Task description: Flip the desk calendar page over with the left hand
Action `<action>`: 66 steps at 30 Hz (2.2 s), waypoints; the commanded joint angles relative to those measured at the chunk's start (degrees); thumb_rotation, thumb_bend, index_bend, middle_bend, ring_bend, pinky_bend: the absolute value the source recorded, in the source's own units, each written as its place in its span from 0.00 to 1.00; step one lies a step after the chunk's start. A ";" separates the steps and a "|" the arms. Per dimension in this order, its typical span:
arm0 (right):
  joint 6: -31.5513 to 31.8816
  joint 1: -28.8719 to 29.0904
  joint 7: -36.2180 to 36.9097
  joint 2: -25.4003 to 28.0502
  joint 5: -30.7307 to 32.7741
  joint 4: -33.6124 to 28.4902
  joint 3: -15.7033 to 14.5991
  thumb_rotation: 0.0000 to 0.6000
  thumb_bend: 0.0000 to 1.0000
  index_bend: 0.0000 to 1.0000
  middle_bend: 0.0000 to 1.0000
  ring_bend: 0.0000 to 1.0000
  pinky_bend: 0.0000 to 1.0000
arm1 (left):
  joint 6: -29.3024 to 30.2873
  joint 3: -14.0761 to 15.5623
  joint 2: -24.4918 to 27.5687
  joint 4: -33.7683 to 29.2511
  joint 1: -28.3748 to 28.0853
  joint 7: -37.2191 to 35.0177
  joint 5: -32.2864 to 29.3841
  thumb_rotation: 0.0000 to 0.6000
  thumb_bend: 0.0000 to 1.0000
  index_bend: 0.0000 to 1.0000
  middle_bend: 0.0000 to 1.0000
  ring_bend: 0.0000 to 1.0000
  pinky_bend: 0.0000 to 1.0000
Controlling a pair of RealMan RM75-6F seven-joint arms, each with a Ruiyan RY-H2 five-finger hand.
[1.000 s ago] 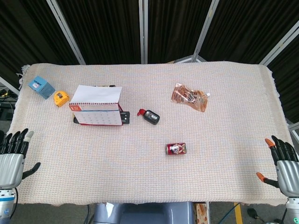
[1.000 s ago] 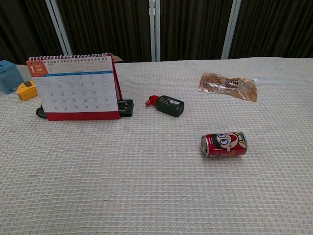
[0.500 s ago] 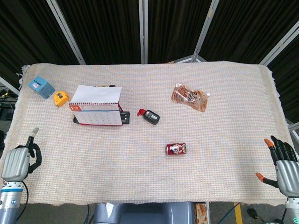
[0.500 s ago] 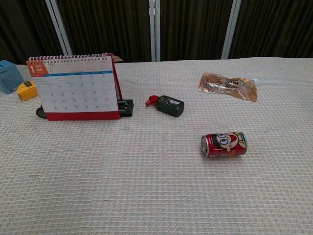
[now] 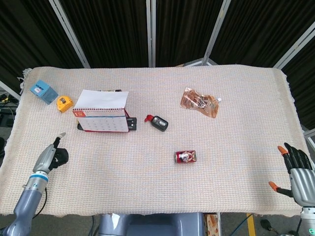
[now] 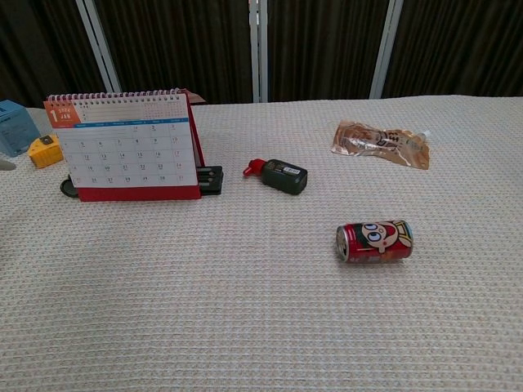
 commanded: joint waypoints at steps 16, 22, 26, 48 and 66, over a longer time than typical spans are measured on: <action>-0.24 0.03 0.94 0.37 0.48 0.04 0.15 1.00 0.02 0.00 0.00 0.00 0.00 | -9.02 -1.26 -3.68 6.78 -12.03 0.94 -17.97 1.00 0.86 0.00 0.68 0.67 0.56; -0.40 0.09 1.32 0.49 0.53 0.01 0.16 1.00 0.02 0.00 0.00 0.00 0.00 | -8.01 -0.45 -5.02 8.14 -13.80 1.98 -20.70 1.00 0.86 0.00 0.68 0.67 0.56; -0.25 0.03 1.47 0.56 0.49 -0.07 0.17 1.00 0.02 0.00 0.00 0.00 0.00 | -7.64 -0.22 -5.75 8.84 -14.73 2.42 -22.09 1.00 0.86 0.00 0.68 0.67 0.56; -0.35 0.00 2.74 0.74 1.29 0.49 0.53 1.00 0.02 0.00 0.00 0.00 0.00 | -6.65 -2.43 -7.99 6.58 -19.31 3.16 -21.88 1.00 0.86 0.00 0.68 0.67 0.56; 0.45 -0.43 2.66 1.00 0.87 0.13 0.42 1.00 0.02 0.00 0.00 0.00 0.00 | 19.50 1.78 -7.57 -1.63 -12.82 13.01 16.40 1.00 0.83 0.01 0.39 0.42 0.41</action>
